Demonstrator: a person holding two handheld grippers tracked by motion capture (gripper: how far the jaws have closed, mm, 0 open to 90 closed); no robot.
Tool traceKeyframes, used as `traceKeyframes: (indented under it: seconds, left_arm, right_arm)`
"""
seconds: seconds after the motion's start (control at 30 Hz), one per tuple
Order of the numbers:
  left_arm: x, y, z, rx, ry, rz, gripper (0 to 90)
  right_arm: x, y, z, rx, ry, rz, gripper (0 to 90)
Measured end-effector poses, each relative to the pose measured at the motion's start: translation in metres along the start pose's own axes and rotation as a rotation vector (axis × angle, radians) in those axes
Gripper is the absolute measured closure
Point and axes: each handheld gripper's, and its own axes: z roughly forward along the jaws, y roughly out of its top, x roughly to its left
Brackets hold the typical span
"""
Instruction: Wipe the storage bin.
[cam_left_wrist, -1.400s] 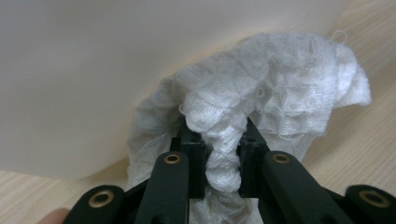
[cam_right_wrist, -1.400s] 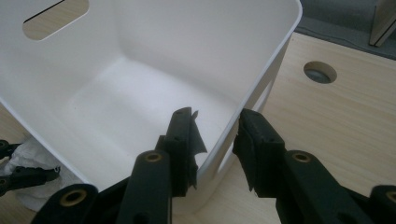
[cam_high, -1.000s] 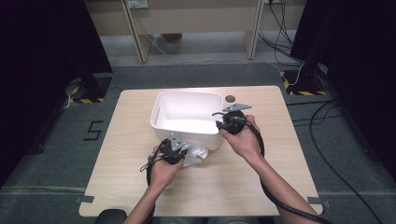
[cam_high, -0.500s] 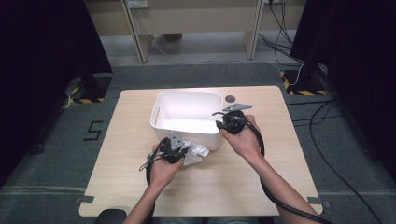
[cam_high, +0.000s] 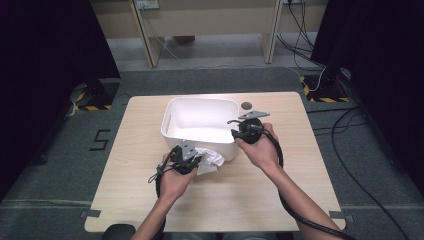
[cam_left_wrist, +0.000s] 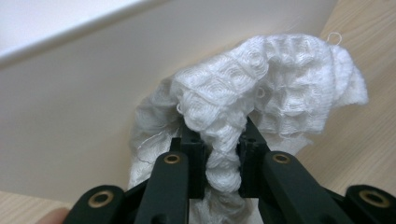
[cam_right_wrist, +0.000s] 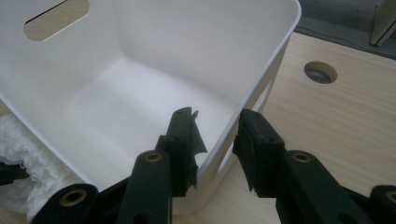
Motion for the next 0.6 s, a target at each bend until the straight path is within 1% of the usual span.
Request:
traceKeyframes:
  seconds: [0.1,0.37,0.43,0.47,0.6]
  left_arm:
    - [-0.0007,0.0035,-0.0025,-0.005,0.000,0.010,77.1]
    - [-0.0021,0.0078,-0.0060,-0.026,-0.007,-0.004,77.0]
    - [-0.0023,0.0089,-0.0065,-0.031,-0.006,-0.001,77.0]
    - [-0.0014,0.0095,-0.0074,-0.029,0.001,0.015,77.0]
    - [-0.0024,0.0108,-0.0085,-0.036,0.001,0.012,76.9]
  right_arm:
    - [0.0000,0.0000,0.0000,-0.001,0.000,0.000,66.8]
    - [-0.0002,0.0000,0.0002,-0.003,-0.002,-0.002,66.8]
    - [-0.0003,0.0000,0.0003,-0.003,-0.001,0.000,66.8]
    - [-0.0003,0.0000,0.0003,-0.003,-0.001,0.000,66.8]
    - [-0.0003,0.0000,0.0004,-0.005,-0.002,0.000,66.8]
